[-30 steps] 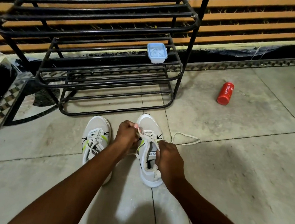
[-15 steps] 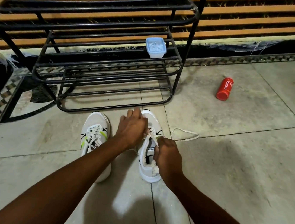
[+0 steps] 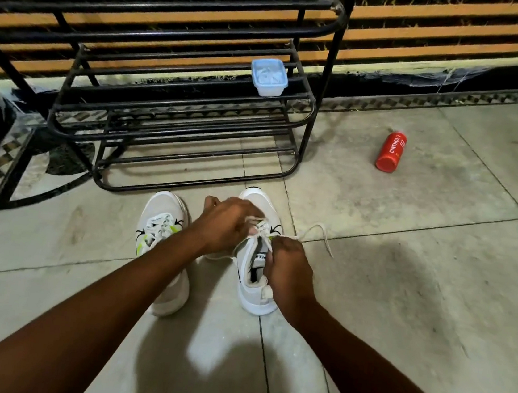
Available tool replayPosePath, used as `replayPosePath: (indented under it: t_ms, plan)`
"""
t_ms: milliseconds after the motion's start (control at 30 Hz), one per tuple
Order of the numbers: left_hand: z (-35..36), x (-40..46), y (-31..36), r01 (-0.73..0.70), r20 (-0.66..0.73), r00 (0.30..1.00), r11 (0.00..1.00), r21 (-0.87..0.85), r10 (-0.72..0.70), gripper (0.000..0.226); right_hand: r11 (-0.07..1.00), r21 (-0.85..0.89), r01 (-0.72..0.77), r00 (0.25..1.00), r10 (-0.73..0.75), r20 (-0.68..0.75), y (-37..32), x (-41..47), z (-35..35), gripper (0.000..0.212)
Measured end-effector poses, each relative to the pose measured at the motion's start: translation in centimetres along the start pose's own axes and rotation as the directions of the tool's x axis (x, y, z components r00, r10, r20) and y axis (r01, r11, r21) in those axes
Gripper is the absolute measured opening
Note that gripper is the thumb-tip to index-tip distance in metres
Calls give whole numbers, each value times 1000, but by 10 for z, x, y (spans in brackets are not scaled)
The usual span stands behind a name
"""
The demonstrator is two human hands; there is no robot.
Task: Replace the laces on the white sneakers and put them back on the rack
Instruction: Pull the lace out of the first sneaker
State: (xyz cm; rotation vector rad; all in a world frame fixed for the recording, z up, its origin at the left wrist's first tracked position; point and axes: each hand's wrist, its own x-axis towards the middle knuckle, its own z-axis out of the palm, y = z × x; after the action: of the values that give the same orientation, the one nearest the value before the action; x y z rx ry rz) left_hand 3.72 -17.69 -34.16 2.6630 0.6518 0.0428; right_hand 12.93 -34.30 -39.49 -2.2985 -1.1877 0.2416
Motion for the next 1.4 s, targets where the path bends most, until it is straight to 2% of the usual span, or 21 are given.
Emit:
replayPosePath:
  t_ms: [67, 267, 333, 400, 433, 500, 533, 567, 600, 667, 733, 800, 867, 900, 967, 1067, 1200, 1233, 1300, 1367, 1400]
  plan:
    - [5, 0, 9, -9, 36, 999, 998, 65, 7, 25, 1000, -1, -5, 999, 5, -33, 0, -1, 1, 17]
    - [14, 1, 17, -2, -50, 999, 990, 142, 9, 16, 1000, -16, 1, 998, -1, -55, 3, 1, 2, 19]
    - [13, -3, 20, -10, -134, 991, 994, 106, 24, 14, 1000, -22, 5, 998, -6, -55, 2, 0, 2, 20]
    - [11, -6, 14, 75, -288, 955, 997, 10, -70, 23, 1000, -30, 7, 998, -9, -61, 3, -1, 2, 21]
    - [5, -5, 7, 158, -385, 906, 985, -73, -175, 28, 999, -42, 3, 998, -6, -64, 3, -2, 2, 22]
    - [-17, 1, -13, 296, -560, 712, 904, -308, -424, 32, 998, -69, 7, 998, -11, -66, 2, -2, 0, 27]
    - [-28, 2, -23, 333, -597, 620, 860, -387, -509, 31, 996, -83, 16, 997, -22, -69, 2, -1, -1, 29]
    - [-37, 3, -31, 370, -606, 579, 838, -400, -545, 28, 994, -101, 36, 997, -43, -71, 2, 0, -3, 30]
    - [-42, 3, -36, 413, -592, 596, 839, -354, -543, 25, 991, -119, 60, 995, -69, -78, 2, 0, -3, 31]
    - [-39, 3, -39, 481, -477, 710, 852, -209, -518, 18, 987, -137, 82, 991, -96, -98, 3, 1, -4, 33]
    - [-29, -1, -30, 466, -332, 827, 884, -46, -453, 19, 989, -129, 71, 991, -86, -107, 3, 1, -3, 35]
    - [-19, -3, -16, 250, -208, 949, 968, 39, -237, 37, 987, -138, 78, 988, -95, -123, 2, 0, 1, 34]
    - [-9, -3, 1, -20, -85, 996, 999, 34, 22, 41, 985, -150, 85, 985, -106, -136, 3, 0, 2, 33]
    - [-2, -3, 8, -76, -14, 997, 995, 61, 77, 40, 985, -150, 83, 985, -105, -140, 4, 1, 3, 31]
    - [12, -3, 13, -64, 43, 997, 987, 150, 58, 36, 985, -159, 67, 985, -90, -145, 7, 1, 5, 28]
    - [17, -2, 9, -21, -55, 998, 986, 164, 30, 19, 978, -203, 56, 986, -87, -146, 9, 2, 9, 25]
    - [13, -8, 12, -78, -112, 988, 976, 201, 102, 12, 967, -254, 39, 986, -78, -148, 14, 2, 13, 27]
    - [10, -10, 10, -34, -180, 982, 987, 155, 62, 9, 963, -266, 32, 986, -73, -149, 15, 2, 13, 27]
    - [2, -11, -3, 135, -353, 927, 991, -10, -129, 12, 958, -287, 15, 985, -64, -162, 16, 1, 14, 26]
    - [-10, -11, -20, 238, -487, 814, 946, -221, -318, 26, 955, -295, 19, 984, -71, -166, 17, 1, 15, 24]
    - [-15, -13, -25, 217, -522, 764, 912, -347, -380, 28, 955, -294, 25, 983, -77, -166, 16, 1, 15, 23]
